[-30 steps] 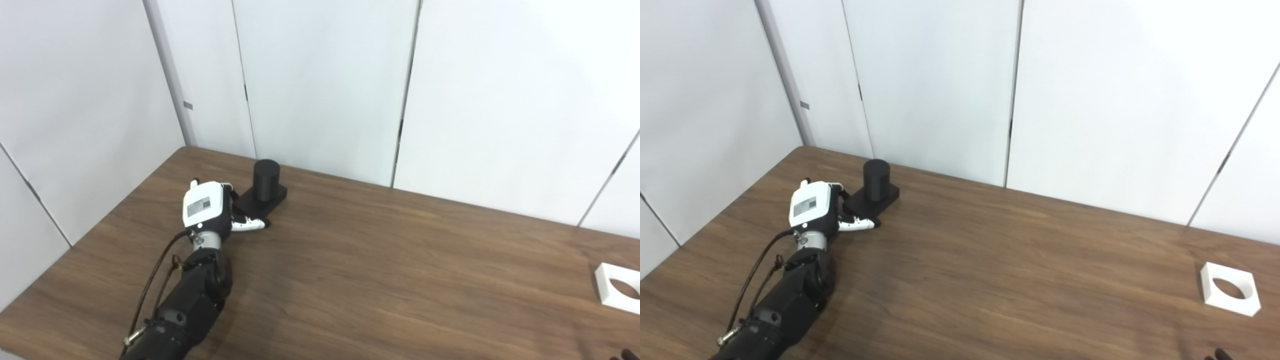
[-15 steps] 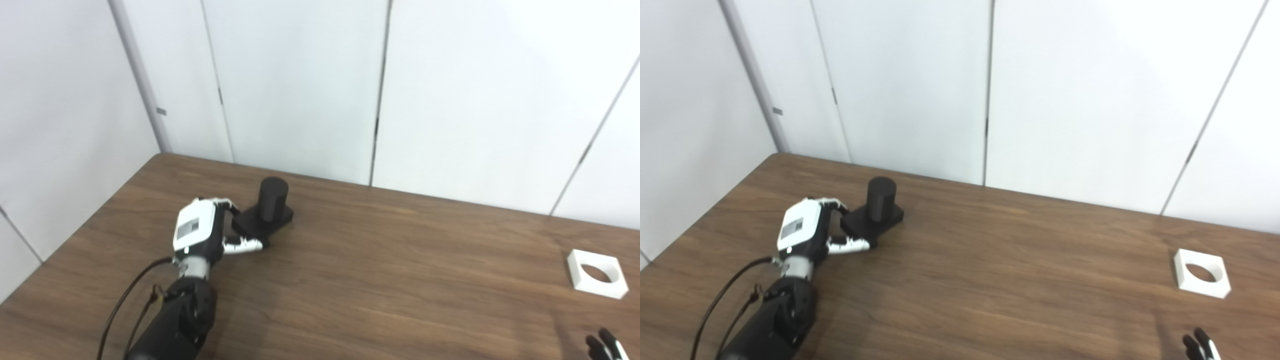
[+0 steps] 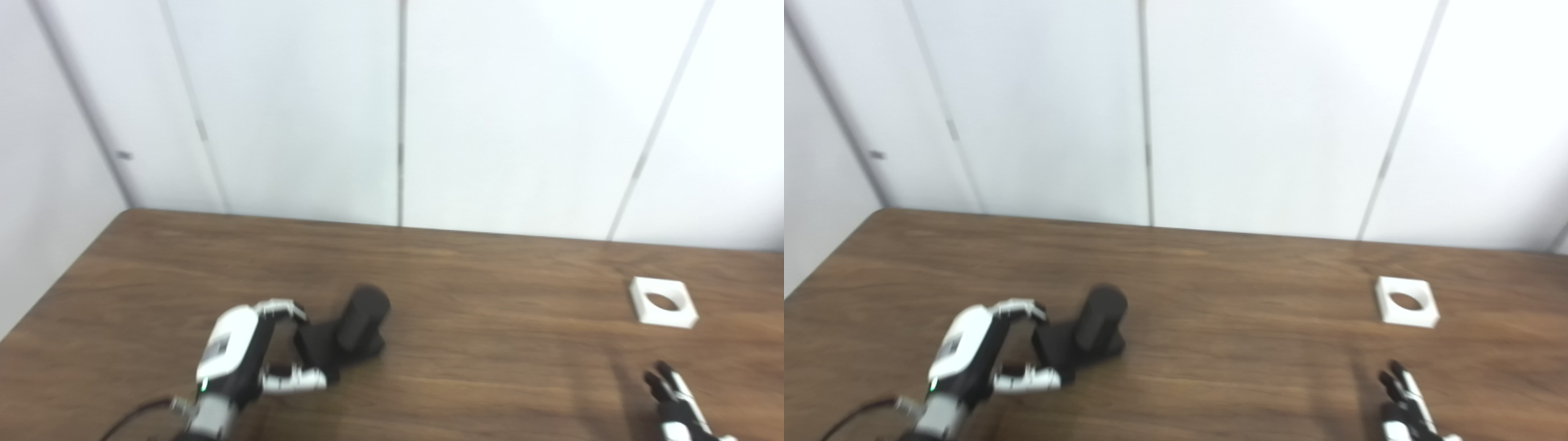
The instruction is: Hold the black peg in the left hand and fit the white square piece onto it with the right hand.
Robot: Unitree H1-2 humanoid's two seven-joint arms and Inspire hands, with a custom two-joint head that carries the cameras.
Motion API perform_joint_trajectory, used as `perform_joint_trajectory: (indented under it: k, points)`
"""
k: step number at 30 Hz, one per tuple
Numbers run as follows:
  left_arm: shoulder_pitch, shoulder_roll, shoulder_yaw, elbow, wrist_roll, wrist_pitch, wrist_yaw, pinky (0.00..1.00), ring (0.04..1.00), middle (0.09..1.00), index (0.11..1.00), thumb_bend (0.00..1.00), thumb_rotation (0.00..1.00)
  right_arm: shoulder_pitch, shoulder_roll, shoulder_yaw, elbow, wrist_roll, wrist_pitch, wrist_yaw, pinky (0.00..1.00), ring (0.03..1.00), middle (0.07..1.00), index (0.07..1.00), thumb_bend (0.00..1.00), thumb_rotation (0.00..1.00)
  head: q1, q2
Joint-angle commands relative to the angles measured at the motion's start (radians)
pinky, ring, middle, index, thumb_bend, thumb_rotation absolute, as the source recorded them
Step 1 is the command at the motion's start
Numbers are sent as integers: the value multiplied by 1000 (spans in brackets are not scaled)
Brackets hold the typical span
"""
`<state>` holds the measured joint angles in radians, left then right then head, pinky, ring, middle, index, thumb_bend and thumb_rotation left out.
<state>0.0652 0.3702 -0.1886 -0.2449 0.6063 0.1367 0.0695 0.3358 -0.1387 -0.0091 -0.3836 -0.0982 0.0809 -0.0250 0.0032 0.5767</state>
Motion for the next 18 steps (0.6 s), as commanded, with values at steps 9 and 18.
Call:
perform_joint_trajectory:
  k: [9,18]
  points:
    - [134,-32,-58,-143,-64,-73,-145,765,853,787,487,511,41,25,54,64,-78,-22,54,-6,990,955,923,954,403,1000,-92,55]
    - [159,-14,-142,-90,-75,-180,-227,871,857,787,487,513,40,32,54,91,-111,-57,85,-20,944,934,912,944,412,1000,-158,96]
